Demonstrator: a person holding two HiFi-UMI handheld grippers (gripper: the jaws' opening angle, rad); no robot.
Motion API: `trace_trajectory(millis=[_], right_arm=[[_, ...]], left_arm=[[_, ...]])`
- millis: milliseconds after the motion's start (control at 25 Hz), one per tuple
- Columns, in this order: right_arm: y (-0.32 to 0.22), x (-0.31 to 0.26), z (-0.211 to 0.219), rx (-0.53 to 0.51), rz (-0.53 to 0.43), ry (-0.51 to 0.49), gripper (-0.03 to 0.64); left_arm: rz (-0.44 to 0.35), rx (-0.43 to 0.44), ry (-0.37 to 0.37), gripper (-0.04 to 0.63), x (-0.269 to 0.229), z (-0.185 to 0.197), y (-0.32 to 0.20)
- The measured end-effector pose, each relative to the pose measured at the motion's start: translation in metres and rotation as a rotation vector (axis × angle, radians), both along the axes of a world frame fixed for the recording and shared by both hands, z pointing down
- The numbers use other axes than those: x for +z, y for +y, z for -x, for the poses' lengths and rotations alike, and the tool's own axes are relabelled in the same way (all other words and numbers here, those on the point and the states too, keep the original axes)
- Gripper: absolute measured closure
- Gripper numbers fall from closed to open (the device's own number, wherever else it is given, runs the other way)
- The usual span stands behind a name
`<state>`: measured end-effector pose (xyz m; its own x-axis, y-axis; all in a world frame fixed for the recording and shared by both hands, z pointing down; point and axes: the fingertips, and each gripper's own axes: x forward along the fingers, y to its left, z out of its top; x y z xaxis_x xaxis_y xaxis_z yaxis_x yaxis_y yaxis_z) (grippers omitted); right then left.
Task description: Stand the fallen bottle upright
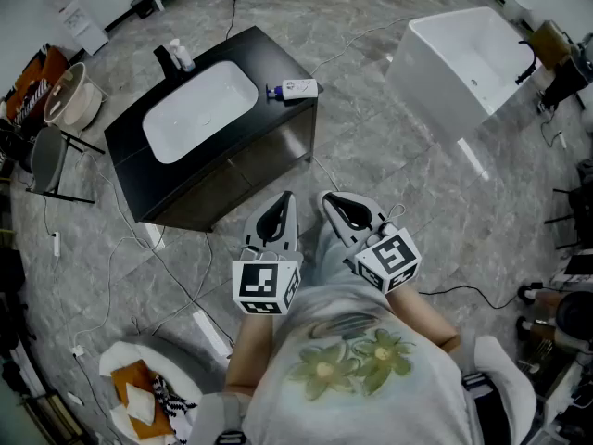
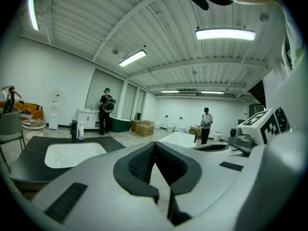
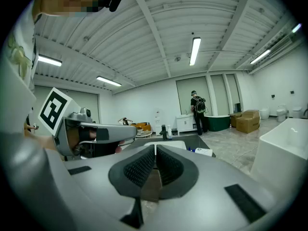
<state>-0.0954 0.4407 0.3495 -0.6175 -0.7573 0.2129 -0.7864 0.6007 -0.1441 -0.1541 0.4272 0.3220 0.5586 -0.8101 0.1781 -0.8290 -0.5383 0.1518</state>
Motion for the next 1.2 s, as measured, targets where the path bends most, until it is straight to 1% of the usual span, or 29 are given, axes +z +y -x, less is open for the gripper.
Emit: trace_trajectory(millis=[320,520,880,1200], right_arm=[[-0.028,-0.002,0.005,-0.016,-0.006,0.005,0.572],[-0.060,0.002,0.010,-0.030,0.008,0.011,0.572],[-0.139,0.009,0.018,-0.071,0.022,0.006,0.572],[-0.217,0.012,0.010,-0.104,0.041,0.010,0.572]], left_arm=[[0.013,-0.002,0.015,0.577,-0.001,0.008,-0.029],[0.030,-0.010,0.018,0.577,0.001,0.016,-0.058],[0.057,-0.023,0.010,0.577,0.011,0.015,-0.128],[0.083,-0.052,-0.004,0.577,0.015,0.009,-0.203]])
